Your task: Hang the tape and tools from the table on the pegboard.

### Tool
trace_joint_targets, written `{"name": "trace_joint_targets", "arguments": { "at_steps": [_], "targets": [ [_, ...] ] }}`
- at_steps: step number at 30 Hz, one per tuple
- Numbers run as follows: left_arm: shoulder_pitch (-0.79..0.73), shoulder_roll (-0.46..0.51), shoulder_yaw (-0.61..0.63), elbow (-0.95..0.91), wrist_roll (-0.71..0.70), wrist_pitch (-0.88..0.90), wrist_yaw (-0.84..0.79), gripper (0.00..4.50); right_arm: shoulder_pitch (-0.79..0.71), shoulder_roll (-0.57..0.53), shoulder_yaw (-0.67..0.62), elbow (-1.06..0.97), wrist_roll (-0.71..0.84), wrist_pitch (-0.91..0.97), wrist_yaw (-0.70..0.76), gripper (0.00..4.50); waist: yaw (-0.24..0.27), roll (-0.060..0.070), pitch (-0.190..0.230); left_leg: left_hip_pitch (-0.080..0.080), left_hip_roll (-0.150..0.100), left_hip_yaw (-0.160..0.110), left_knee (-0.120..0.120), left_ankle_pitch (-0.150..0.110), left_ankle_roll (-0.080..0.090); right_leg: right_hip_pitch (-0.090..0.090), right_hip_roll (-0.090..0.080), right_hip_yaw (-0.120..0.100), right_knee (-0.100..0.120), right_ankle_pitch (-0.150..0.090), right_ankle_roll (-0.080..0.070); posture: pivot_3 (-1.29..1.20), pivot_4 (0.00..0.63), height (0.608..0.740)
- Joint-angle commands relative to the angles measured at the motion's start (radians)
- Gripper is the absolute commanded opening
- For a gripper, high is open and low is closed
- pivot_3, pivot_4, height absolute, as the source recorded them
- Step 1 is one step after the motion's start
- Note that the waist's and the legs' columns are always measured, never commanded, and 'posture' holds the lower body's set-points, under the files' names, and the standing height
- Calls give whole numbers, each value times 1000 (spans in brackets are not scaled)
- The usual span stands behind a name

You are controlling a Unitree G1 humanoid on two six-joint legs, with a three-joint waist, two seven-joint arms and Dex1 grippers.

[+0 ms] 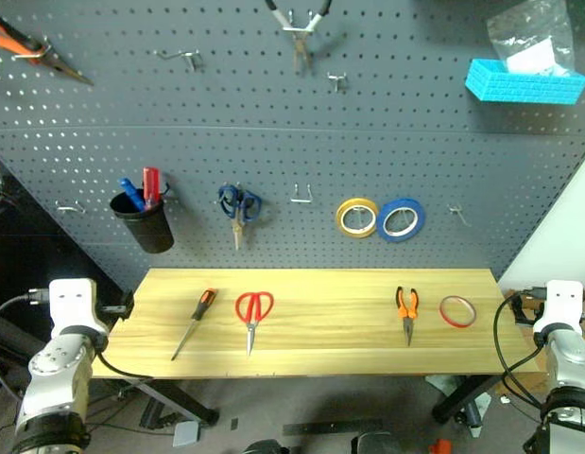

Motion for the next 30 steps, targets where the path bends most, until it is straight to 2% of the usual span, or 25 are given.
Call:
{"name": "trace_joint_targets", "arguments": {
  "at_steps": [1, 6, 11, 14, 17, 20, 23, 26, 30],
  "targets": [
    [-12, 32, 23, -19, -4, -28, 4, 4487, -31, -27, -16, -9, 10, -29, 2, 4500, 0, 0, 0, 0, 0, 1, 0, 0, 0, 0, 0, 1, 0, 0, 0, -22, 0, 740],
    [15, 25, 3, -62, 27, -9, 38, 4487, -33, -22, 6, -22, -2, -34, 29, 4500, 0, 0, 0, 3, 0, 5, -2, 0, 0, -1, 0, 5, 0, 0, 1, -16, 5, 740],
    [54, -26, 0, -209, -42, 155, 2, 4487, 8, 1, 51, -117, -10, -17, 97, 4500, -1, -2, 2, 3, 0, 6, -3, 0, 1, -1, 0, 6, 0, 0, 1, -31, 35, 740],
    [83, -82, -25, -375, -86, 267, -8, 4487, 56, 29, 68, -275, 28, 64, 154, 4500, -1, -5, 14, 4, 1, 6, -3, 0, 1, 0, 1, 7, 0, 0, 1, -48, 75, 740],
    [93, -111, -102, -481, -37, 321, 4, 4487, 96, 46, 82, -418, 42, 162, 180, 4500, 1, -6, 30, 4, 1, 6, -3, 0, 1, 0, 1, 7, 1, 0, 1, -55, 102, 740],
    [90, -128, -179, -593, -111, 372, -116, 4487, 130, 54, 105, -556, 55, 281, 205, 4500, 2, -7, 57, 5, 1, 7, -3, 0, 1, 1, 1, 8, 1, 0, 1, -76, 168, 740],
    [60, -105, -281, -664, -67, 444, -147, 4487, 117, 46, 137, -590, 49, 378, 236, 4500, 2, -6, 90, 4, 1, 7, -2, 0, 1, -1, 1, 9, 1, 0, 1, -84, 198, 740],
    [38, -59, -373, -744, -103, 434, -303, 4487, 90, 38, 159, -591, 40, 447, 254, 4500, 1, -6, 121, -2, 2, 7, -2, 0, 1, -7, 2, 9, 2, 0, 1, -95, 239, 740],
    [-71, -9, -556, -803, -102, 401, -517, 4487, -13, 14, 217, -481, 1, 496, 303, 4500, 1, -4, 164, -9, 1, 8, -2, 0, 1, -13, 2, 10, 2, 4, 8, -105, 274, 740]
  ]
}}
